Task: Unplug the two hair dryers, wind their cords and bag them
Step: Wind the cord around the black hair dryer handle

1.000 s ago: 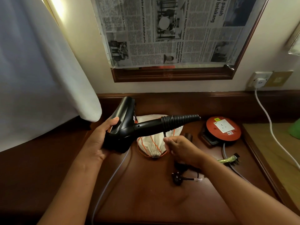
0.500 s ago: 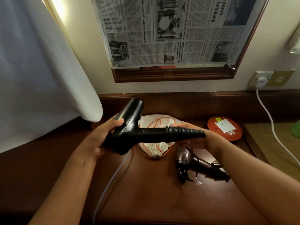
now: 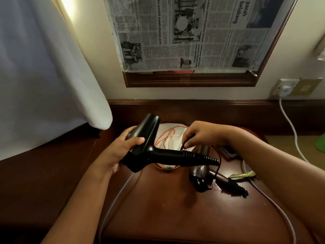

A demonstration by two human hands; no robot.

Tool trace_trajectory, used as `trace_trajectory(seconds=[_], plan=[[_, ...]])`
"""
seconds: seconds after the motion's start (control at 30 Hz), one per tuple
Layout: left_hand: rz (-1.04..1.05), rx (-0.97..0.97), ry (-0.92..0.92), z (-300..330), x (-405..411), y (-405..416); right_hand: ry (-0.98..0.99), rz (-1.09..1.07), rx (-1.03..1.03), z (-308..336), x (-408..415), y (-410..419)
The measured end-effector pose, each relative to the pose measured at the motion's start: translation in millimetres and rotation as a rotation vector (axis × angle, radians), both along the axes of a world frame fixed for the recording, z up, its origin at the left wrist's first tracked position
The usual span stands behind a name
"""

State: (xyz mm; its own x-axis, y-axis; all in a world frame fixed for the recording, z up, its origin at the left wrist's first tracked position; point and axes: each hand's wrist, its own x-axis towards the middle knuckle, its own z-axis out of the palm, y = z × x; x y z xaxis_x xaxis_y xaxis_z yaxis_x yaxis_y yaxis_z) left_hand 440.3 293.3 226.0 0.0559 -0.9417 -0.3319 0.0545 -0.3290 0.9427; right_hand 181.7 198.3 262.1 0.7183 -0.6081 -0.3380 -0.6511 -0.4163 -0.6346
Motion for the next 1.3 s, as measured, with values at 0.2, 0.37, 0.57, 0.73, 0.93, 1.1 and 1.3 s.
trace_trajectory(seconds=[0.2, 0.37, 0.57, 0.73, 0.93, 1.1, 1.3], plan=[[0.111, -0.038, -0.035, -10, -8, 1, 0.212, 0.107, -0.319, 6, 5, 15], [0.201, -0.113, -0.068, -9, -15, 1, 0.225, 0.057, -0.362, 4, 4, 28], [0.297, -0.209, -0.099, -9, -23, 2, 0.146, -0.142, -0.324, 2, 8, 50], [0.379, -0.286, -0.153, -7, -33, 1, -0.086, -0.430, -0.274, -11, 10, 59], [0.443, -0.342, -0.161, -8, -39, -3, -0.496, -0.788, -0.031, -39, 11, 67], [0.498, -0.318, -0.017, -6, -44, -3, -0.745, -0.909, 0.310, -48, 14, 66], [0.519, -0.256, 0.086, -6, -38, -5, -0.771, -0.880, 0.465, -56, 17, 64]])
